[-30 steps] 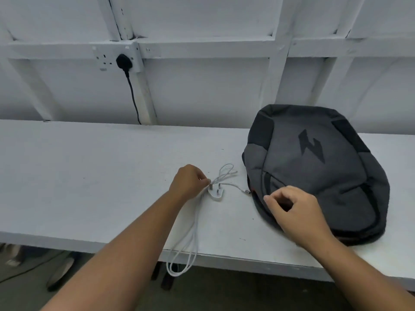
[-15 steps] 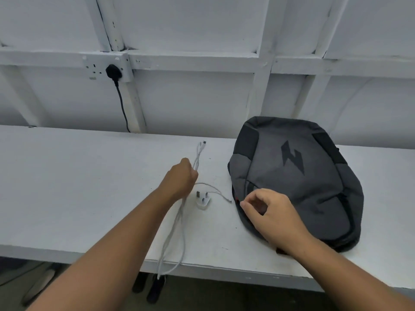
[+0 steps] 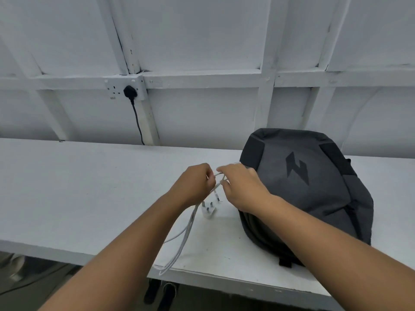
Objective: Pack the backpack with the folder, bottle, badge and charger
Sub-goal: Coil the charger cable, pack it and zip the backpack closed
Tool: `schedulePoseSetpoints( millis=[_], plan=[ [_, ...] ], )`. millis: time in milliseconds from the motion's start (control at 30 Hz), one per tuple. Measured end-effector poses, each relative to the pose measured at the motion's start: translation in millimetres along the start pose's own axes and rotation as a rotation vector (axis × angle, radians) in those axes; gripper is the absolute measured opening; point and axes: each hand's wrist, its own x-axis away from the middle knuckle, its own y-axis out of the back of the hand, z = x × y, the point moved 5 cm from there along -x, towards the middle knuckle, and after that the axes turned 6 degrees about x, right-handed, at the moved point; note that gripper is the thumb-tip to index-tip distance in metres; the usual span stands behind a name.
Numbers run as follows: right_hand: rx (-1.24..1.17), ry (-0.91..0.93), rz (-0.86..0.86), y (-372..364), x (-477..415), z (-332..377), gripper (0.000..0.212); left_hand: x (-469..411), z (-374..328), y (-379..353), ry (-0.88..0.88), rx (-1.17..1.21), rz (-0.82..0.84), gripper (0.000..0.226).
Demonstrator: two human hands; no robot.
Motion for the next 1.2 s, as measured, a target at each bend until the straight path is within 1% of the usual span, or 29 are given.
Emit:
schedulePoseSetpoints(
  millis=[133,167,200,233,267,333,367,400,433,467,533,567,600,633,667,733,767,800,833,867,900,933,1000,1067,1100,1133,1200],
  plan=[
    [-0.065,-0.130,0.021,-10.9,2.8,-18.0,0.021,7.4,8.2,9.2,0.028,0.168,-0.058,0.018],
    [-0.094,-0.160,0.015,-12.6,3.2,-21.1,0.018,8.9,9.6,10.4,0.047,0.233,-0.077,0.017],
    [-0.116,-0.185,0.003,-13.7,2.9,-23.3,0.021,10.0,10.4,11.2,0.070,0.311,-0.093,0.015],
    [-0.133,-0.209,-0.018,-14.6,2.6,-24.6,0.030,10.9,10.8,11.7,0.096,0.403,-0.107,0.012],
    [-0.163,-0.234,-0.059,-13.0,2.9,-23.1,0.045,11.5,11.1,12.2,0.121,0.498,-0.124,0.008],
    [-0.274,-0.260,-0.196,-3.4,6.2,-11.6,0.071,12.2,8.8,16.5,0.155,0.654,-0.179,0.009],
    [-0.331,-0.249,-0.268,2.3,9.7,-1.8,0.078,12.2,6.6,20.6,0.159,0.723,-0.211,0.011],
    [-0.394,-0.227,-0.322,4.6,13.9,9.3,0.080,11.6,4.5,24.9,0.159,0.797,-0.238,0.014],
    [-0.481,-0.207,-0.335,3.8,18.3,20.3,0.078,10.3,2.4,29.1,0.165,0.873,-0.254,0.017],
    [-0.594,-0.192,-0.308,0.4,21.4,29.9,0.071,9.2,0.4,32.7,0.179,0.943,-0.257,0.021],
    [-0.776,-0.172,-0.190,-8.1,23.7,43.0,0.045,8.2,-2.5,38.4,0.204,1.035,-0.241,0.026],
    [-0.816,-0.169,-0.141,-10.3,22.9,46.1,0.028,8.0,-2.1,41.5,0.204,1.057,-0.230,0.026],
    [-0.843,-0.175,-0.124,-10.0,21.5,45.4,0.018,8.3,-0.9,44.4,0.201,1.055,-0.219,0.026],
    [-0.862,-0.182,-0.133,-8.5,19.6,42.4,0.016,9.0,1.0,48.3,0.184,1.004,-0.206,0.025],
    [-0.872,-0.185,-0.148,-5.6,17.9,38.2,0.019,9.7,4.2,53.1,0.137,0.859,-0.197,0.022],
    [-0.831,-0.156,-0.177,0.9,15.2,30.2,0.020,13.5,8.1,62.2,-0.036,0.323,-0.167,0.017],
    [-0.789,-0.127,-0.185,4.2,14.8,26.9,0.021,15.9,10.4,63.9,-0.121,0.063,-0.145,0.021],
    [-0.749,-0.100,-0.190,7.1,14.1,23.5,0.021,19.1,13.1,66.5,-0.174,-0.113,-0.125,0.023],
    [-0.709,-0.077,-0.187,10.4,13.5,20.7,0.021,22.3,16.9,68.8,-0.201,-0.197,-0.108,0.024],
    [-0.672,-0.057,-0.186,13.6,12.4,18.2,0.021,25.7,19.8,70.4,-0.211,-0.203,-0.079,0.026],
    [-0.645,-0.044,-0.191,17.2,10.9,16.0,0.021,27.8,23.1,70.3,-0.201,-0.120,-0.031,0.029],
    [-0.626,-0.035,-0.205,20.7,8.7,14.0,0.020,29.5,24.8,68.6,-0.157,0.063,0.026,0.034],
    [-0.591,-0.022,-0.253,28.0,3.1,10.8,0.020,35.2,22.0,58.0,-0.003,0.567,0.151,0.038],
    [-0.572,-0.018,-0.305,34.2,-2.2,8.2,0.021,42.7,17.0,43.6,0.185,0.975,0.273,0.036],
    [-0.566,-0.019,-0.328,36.1,-4.4,6.1,0.021,45.8,14.3,38.1,0.257,1.113,0.323,0.036],
    [-0.564,-0.018,-0.347,37.5,-5.6,4.3,0.021,48.8,11.0,35.8,0.291,1.215,0.359,0.036],
    [-0.569,-0.015,-0.370,38.4,-6.3,2.0,0.022,50.5,2.9,38.8,0.264,1.350,0.378,0.032]
  ],
)
